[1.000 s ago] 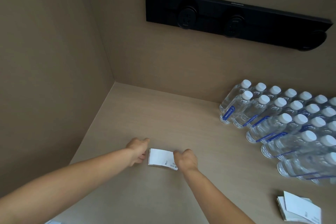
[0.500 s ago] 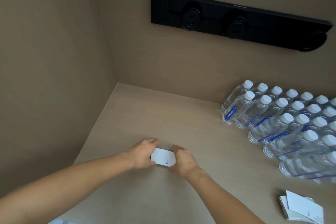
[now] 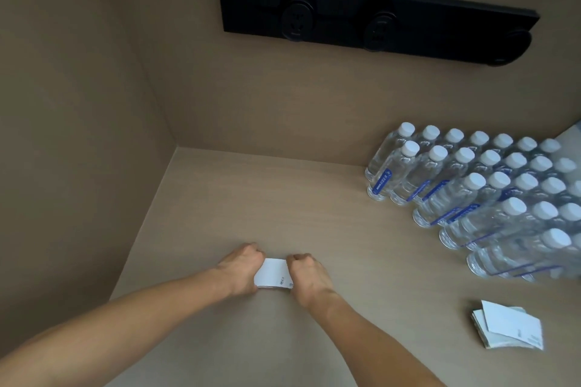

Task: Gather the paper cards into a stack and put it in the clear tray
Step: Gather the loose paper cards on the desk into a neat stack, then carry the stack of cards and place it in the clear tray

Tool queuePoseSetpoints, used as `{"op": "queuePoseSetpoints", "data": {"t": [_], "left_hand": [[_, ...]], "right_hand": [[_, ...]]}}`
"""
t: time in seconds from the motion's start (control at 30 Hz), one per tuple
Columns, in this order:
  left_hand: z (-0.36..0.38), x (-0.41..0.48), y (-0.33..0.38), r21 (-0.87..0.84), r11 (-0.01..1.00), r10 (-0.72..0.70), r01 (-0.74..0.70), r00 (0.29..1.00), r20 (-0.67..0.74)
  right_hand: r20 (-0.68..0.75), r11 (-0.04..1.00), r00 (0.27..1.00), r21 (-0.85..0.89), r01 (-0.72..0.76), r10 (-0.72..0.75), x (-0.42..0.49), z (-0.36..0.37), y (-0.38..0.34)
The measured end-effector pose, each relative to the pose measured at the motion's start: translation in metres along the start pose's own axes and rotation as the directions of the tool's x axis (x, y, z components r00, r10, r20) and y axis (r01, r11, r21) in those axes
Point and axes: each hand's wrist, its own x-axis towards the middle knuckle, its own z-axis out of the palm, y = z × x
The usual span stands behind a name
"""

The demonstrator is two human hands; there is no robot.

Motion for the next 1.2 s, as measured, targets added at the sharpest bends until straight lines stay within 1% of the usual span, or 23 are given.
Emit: {"op": "queuePoseSetpoints", "data": {"t": [0.1, 0.2, 0.27, 0.4, 0.53, 0.67, 0.8, 0.87, 0.97, 1.07, 1.2], "left_hand": [[-0.006, 0.002, 0.008, 0.073, 0.997, -0.002, -0.002, 0.999, 0.049], [-0.016, 0.006, 0.023, 0.100, 0.994, 0.035, -0.040, 0.998, 0.056], [-0.023, 0.012, 0.041, 0.100, 0.991, 0.085, -0.090, 0.995, 0.054], [-0.038, 0.029, 0.098, 0.114, 0.965, 0.231, -0.238, 0.970, 0.070], [-0.048, 0.043, 0.171, 0.143, 0.914, 0.367, -0.379, 0.925, 0.099], [-0.055, 0.049, 0.249, 0.188, 0.841, 0.491, -0.507, 0.862, 0.126], [-0.051, 0.046, 0.318, 0.227, 0.770, 0.574, -0.596, 0.803, 0.163], [-0.046, 0.044, 0.346, 0.241, 0.751, 0.593, -0.615, 0.788, 0.165], [-0.039, 0.049, 0.377, 0.241, 0.766, 0.575, -0.596, 0.803, 0.159], [-0.037, 0.059, 0.403, 0.246, 0.793, 0.540, -0.557, 0.830, 0.138], [-0.040, 0.077, 0.438, 0.252, 0.834, 0.479, -0.490, 0.871, 0.107]], "right_hand": [[0.014, 1.000, 1.000, 0.008, 0.007, -0.008, 0.000, -0.004, 0.005], [0.020, 0.998, 0.999, 0.057, -0.035, 0.034, -0.013, -0.010, 0.019], [0.014, 0.993, 0.997, 0.092, -0.078, 0.077, -0.030, -0.017, 0.035], [-0.007, 0.967, 0.977, 0.148, -0.208, 0.211, -0.075, -0.031, 0.083], [-0.032, 0.916, 0.935, 0.217, -0.338, 0.352, -0.128, -0.034, 0.134], [-0.062, 0.848, 0.871, 0.270, -0.455, 0.487, -0.183, -0.030, 0.178], [-0.034, 0.764, 0.799, 0.318, -0.561, 0.601, -0.231, -0.020, 0.215], [-0.023, 0.748, 0.787, 0.331, -0.576, 0.617, -0.249, -0.013, 0.235], [-0.030, 0.754, 0.793, 0.333, -0.566, 0.609, -0.263, -0.008, 0.268], [-0.051, 0.789, 0.823, 0.323, -0.523, 0.566, -0.266, -0.005, 0.306], [-0.095, 0.846, 0.875, 0.325, -0.423, 0.474, -0.262, -0.005, 0.361]]}}
